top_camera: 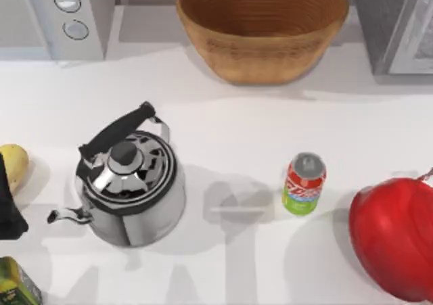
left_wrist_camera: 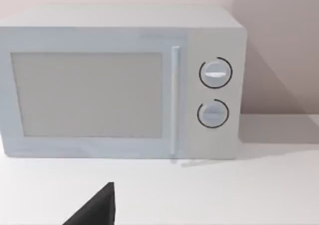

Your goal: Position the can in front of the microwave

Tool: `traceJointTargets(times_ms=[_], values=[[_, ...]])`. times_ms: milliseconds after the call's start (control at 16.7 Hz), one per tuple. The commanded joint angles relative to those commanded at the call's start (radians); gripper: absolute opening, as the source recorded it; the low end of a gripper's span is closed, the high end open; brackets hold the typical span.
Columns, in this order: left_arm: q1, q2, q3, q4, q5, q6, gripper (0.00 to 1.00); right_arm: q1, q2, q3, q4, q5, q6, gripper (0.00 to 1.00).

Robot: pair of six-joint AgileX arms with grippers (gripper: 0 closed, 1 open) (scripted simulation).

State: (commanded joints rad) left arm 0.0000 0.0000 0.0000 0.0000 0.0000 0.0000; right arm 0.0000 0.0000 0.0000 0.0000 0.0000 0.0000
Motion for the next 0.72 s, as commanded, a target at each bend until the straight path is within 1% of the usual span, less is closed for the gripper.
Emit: traceJointTargets(times_ms=[180, 360, 540, 720], values=[[-0.005, 0.01, 0.01, -0.008, 0.0, 0.0, 1.0, 0.0, 0.0, 0.0, 0.0, 0.0, 0.0, 1.0], [-0.052, 0.101, 0.101, -0.077, 0.001, -0.004, 1.0, 0.0, 0.0, 0.0, 0.0, 0.0, 0.0, 1.0], [-0.131, 0.285, 0.284, -0.2, 0.001, -0.011, 1.0, 0.0, 0.0, 0.0, 0.0, 0.0, 0.0, 1.0], [-0.236, 0.551, 0.544, -0.361, 0.0, -0.021, 1.0, 0.0, 0.0, 0.0, 0.0, 0.0, 0.0, 1.0]])
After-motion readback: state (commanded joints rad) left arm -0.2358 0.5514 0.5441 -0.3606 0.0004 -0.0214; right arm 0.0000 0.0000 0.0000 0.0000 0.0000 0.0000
